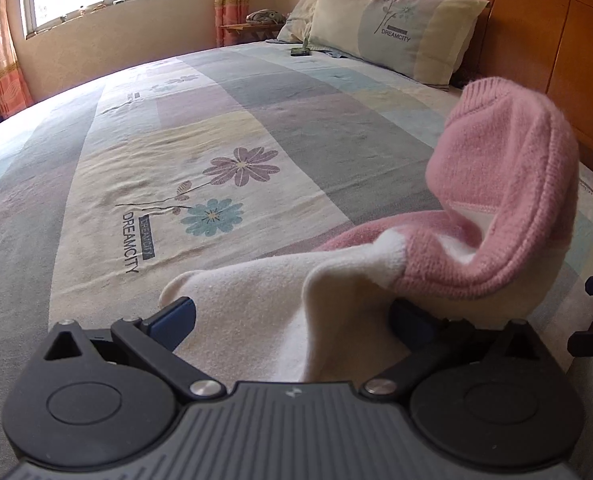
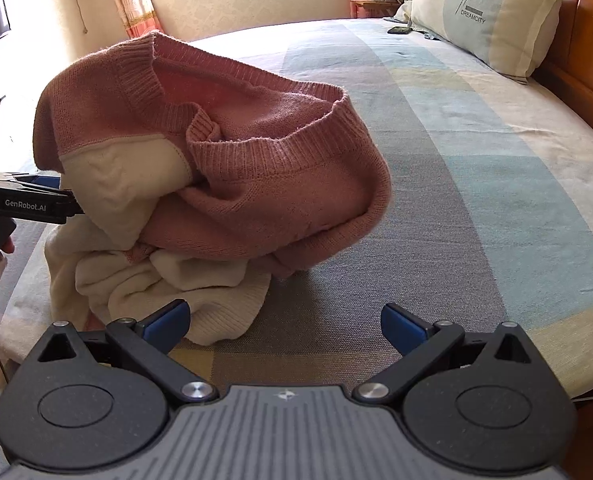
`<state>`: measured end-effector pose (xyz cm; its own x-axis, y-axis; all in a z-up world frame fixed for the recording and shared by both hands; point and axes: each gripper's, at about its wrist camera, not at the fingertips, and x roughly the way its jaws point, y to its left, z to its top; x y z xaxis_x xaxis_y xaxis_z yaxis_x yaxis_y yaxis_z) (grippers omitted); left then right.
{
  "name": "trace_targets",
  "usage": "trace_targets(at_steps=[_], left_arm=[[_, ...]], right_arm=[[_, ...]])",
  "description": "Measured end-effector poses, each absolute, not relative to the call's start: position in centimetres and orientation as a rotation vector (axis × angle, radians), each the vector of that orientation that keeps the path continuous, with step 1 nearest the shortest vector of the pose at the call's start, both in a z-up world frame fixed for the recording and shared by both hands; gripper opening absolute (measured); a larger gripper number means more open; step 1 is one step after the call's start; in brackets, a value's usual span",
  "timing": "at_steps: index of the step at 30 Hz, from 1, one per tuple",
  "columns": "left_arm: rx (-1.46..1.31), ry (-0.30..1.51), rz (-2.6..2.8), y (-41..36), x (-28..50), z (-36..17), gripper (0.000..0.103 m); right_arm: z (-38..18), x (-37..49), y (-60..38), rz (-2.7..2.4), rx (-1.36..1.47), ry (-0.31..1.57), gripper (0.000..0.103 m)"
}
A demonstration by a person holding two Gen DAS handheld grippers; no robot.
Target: Fold clothes
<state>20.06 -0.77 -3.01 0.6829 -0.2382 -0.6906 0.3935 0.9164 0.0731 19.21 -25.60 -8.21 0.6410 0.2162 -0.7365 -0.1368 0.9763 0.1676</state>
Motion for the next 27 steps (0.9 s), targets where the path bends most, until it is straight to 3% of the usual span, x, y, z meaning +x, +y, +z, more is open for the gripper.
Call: trace_targets(at_steps=[5, 27], left_arm=[[0.375, 0.666, -0.324, -1.9, 20.3, -1.9, 0.102], [0.291, 0.688, -0.129, 5.7, 21.2, -1.3, 0.102]], right_arm=[[-8.4, 19.1, -26.2, 0.199, 0.139, 0.841, 0.103], [-8.6, 18.2, -26.4, 0.203, 0.133, 0.834, 0.103]])
